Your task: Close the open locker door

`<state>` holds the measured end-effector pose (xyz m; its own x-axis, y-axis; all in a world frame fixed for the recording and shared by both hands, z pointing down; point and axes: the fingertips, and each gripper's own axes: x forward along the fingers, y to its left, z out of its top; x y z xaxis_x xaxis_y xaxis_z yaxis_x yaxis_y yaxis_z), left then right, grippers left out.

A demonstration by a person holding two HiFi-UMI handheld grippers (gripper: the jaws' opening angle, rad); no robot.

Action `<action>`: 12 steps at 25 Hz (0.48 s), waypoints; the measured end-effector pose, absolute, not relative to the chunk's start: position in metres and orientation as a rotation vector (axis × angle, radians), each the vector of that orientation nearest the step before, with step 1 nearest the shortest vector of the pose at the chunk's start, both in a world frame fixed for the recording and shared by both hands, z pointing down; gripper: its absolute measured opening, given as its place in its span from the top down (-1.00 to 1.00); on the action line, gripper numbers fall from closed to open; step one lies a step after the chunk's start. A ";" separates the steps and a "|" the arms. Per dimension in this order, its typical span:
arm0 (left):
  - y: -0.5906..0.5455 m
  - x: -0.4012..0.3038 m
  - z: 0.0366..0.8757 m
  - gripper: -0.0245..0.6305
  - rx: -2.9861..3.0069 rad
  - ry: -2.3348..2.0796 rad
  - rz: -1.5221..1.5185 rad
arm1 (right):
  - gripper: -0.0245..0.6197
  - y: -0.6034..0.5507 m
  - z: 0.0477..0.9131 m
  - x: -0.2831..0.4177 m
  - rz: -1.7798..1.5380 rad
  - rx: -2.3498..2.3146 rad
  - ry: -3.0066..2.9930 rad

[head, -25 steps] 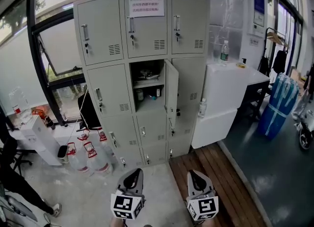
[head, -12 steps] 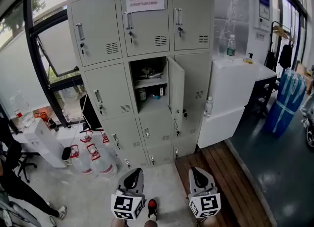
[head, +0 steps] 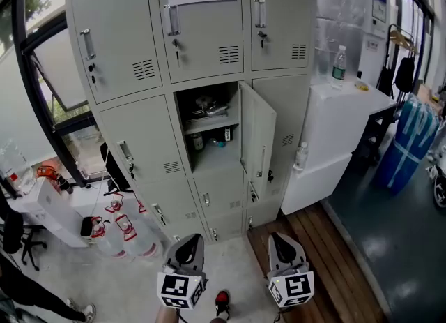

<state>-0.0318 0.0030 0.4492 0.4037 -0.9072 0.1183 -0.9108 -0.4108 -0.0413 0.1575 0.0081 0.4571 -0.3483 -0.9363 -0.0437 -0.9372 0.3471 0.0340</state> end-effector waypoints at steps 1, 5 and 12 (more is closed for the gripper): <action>-0.010 -0.035 0.448 0.86 2.613 -1.679 0.188 | 0.87 -0.003 0.455 0.153 0.090 -1.789 2.562; -0.057 -0.040 0.442 0.86 2.653 -1.627 0.174 | 0.87 -0.044 0.447 0.142 0.102 -1.836 2.540; -0.123 -0.041 0.438 0.86 2.732 -1.511 0.150 | 0.87 -0.099 0.439 0.136 0.110 -1.935 2.459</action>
<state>-0.0414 -0.1230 0.4376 0.5280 -0.8443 0.0916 -0.8458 -0.5325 -0.0327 0.1361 -0.0991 0.4394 -0.2362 -0.9703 -0.0516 -0.9710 0.2338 0.0490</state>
